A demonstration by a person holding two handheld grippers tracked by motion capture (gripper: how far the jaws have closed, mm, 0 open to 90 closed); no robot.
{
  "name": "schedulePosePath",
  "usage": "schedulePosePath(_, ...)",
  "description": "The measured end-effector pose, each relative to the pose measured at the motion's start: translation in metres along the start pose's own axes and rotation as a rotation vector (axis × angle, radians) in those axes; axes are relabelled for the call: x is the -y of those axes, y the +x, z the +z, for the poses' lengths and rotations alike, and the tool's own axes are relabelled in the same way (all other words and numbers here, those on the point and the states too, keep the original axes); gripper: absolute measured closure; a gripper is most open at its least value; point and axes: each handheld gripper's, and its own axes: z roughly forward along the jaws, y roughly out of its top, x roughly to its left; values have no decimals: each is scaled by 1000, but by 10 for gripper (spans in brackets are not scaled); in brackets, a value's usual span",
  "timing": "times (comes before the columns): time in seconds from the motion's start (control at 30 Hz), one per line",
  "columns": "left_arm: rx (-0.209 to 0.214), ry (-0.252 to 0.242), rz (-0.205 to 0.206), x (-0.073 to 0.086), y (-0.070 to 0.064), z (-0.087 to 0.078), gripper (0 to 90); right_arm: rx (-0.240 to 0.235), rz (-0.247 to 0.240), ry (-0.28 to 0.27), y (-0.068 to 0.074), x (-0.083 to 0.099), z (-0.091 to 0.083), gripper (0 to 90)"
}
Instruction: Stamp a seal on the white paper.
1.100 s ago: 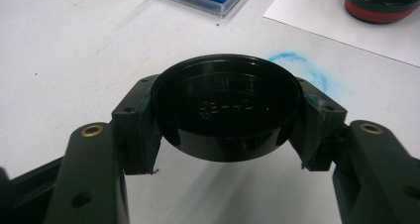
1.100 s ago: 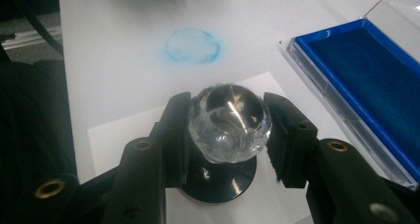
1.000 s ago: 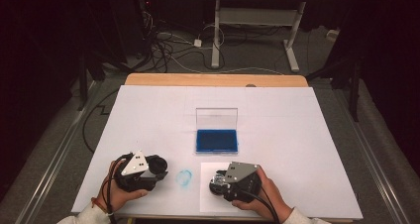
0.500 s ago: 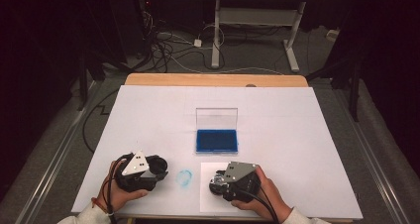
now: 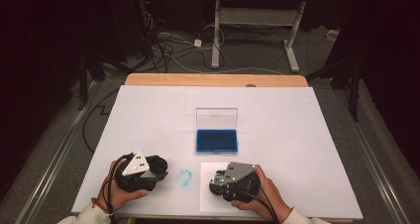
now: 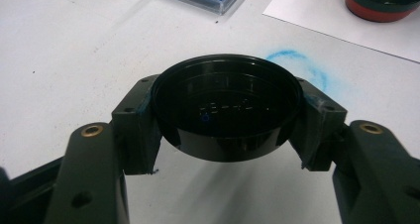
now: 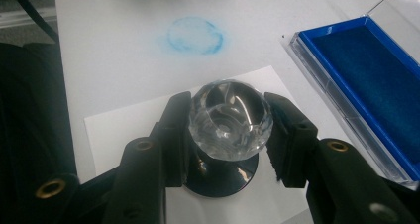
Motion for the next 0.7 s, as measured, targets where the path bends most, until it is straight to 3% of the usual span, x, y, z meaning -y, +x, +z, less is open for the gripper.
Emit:
schedulePosePath(0.43,1,4,2,0,0,0,368,-16,12,-7,-3,2,0,571)
schedulePosePath(0.7,0,8,1,0,0,1,367,2,-3,6,0,-1,1,570)
